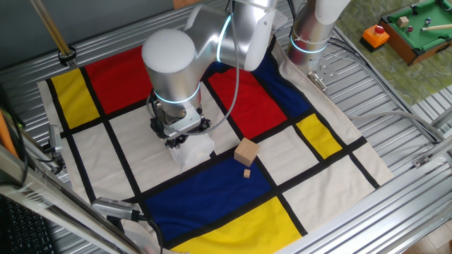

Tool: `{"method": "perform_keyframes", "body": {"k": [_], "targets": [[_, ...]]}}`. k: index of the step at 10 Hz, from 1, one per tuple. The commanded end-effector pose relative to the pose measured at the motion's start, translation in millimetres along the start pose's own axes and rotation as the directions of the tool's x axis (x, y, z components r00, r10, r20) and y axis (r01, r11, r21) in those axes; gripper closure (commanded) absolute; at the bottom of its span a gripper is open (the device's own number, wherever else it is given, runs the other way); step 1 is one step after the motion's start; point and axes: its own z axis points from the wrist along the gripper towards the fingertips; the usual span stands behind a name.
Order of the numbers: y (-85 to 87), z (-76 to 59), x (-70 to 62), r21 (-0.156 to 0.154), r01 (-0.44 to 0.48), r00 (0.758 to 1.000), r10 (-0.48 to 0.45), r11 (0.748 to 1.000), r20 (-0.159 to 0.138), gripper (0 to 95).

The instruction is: Put the toilet paper on its holder

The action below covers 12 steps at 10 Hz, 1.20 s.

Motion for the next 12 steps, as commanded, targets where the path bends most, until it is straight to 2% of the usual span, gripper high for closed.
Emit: {"method": "perform_keyframes", "body": {"k": [1, 12], "targets": [[-1.6, 1.8, 0.9, -0.001, -0.008, 1.0, 0.008, 1.0, -0.003, 95.0], [-0.3, 7.2, 14.8, -0.003, -0.076, 0.997, 0.076, 0.997, 0.002, 95.0]]}}
